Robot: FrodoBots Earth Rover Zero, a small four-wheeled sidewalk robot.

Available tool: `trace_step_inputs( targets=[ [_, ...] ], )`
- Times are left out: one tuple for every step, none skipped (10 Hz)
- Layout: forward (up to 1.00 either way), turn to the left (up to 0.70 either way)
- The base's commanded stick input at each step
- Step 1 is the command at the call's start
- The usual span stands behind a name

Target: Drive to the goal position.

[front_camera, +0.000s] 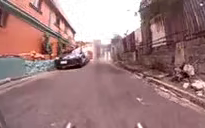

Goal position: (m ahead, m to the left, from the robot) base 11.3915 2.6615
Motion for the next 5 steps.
trace_step_inputs(
  targets=[
    [0.46, 0.0],
    [0.46, 0.0],
    [0.45, 0.0],
    [0.45, 0.0],
    [0.45, 0.0]
  ],
)
